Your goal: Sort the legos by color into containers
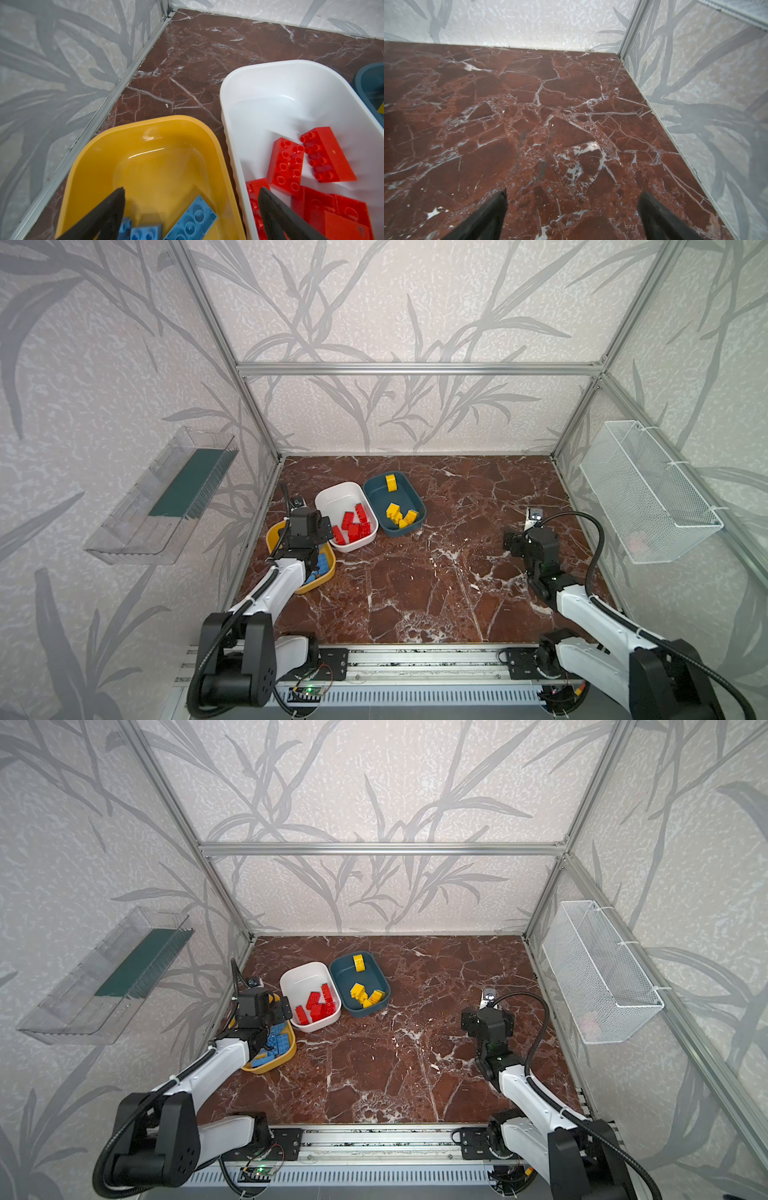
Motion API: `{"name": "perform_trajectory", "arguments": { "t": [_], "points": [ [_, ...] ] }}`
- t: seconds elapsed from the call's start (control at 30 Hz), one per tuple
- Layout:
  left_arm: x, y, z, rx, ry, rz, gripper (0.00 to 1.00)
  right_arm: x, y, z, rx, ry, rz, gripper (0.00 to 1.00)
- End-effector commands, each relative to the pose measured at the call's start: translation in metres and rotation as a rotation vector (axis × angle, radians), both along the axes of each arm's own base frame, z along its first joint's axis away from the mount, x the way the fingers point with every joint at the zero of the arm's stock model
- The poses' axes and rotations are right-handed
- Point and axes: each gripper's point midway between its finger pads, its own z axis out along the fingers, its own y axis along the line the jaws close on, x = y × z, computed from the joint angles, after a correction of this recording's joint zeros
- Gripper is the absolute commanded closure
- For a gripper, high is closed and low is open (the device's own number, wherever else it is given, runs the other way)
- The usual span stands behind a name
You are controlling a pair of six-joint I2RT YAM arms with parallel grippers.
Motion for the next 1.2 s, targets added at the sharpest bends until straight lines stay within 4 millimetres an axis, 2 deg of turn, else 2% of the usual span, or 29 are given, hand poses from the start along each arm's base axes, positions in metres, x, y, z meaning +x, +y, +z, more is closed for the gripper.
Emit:
{"name": "perform_trajectory", "arguments": {
  "t": [0.0,0.07,0.2,0.37,0.5,0.6,0.63,0.73,0.93,1.17],
  "points": [
    [0.026,0.001,0.014,0.052,-0.091,-0.037,0.01,0.019,0.0,0.022,-0.012,-0.149,0.011,0.01],
    [0.027,0.002,0.004,0.055,-0.083,-0.034,0.01,0.023,-0.003,0.013,-0.02,-0.141,-0.004,0.01],
    [0.031,0.0,-0.003,0.055,-0.117,-0.045,0.01,0.028,-0.008,0.015,0.015,-0.22,-0.008,0.01],
    [0.042,-0.004,-0.011,0.055,-0.13,-0.074,0.01,0.031,-0.027,-0.001,0.132,-0.279,-0.047,0.01],
    [0.042,-0.003,-0.015,0.056,-0.142,-0.065,0.01,0.036,-0.018,-0.004,0.144,-0.235,0.009,0.01],
    [0.036,-0.006,-0.013,0.069,-0.185,-0.077,0.01,0.045,0.013,-0.015,0.124,-0.193,0.204,0.0],
    [0.031,-0.003,-0.011,0.083,-0.219,-0.049,0.01,0.047,0.016,-0.015,0.116,-0.224,0.223,0.02],
    [0.026,-0.009,-0.014,0.124,-0.258,-0.057,0.01,0.041,0.007,-0.016,0.124,-0.238,0.169,0.02],
    [0.03,-0.008,-0.015,0.108,-0.239,-0.057,0.01,0.049,0.006,-0.018,0.12,-0.206,0.16,0.01],
    [0.03,-0.007,-0.017,0.094,-0.23,-0.064,0.01,0.065,0.03,-0.024,0.125,-0.115,0.296,0.01]
  ]
}}
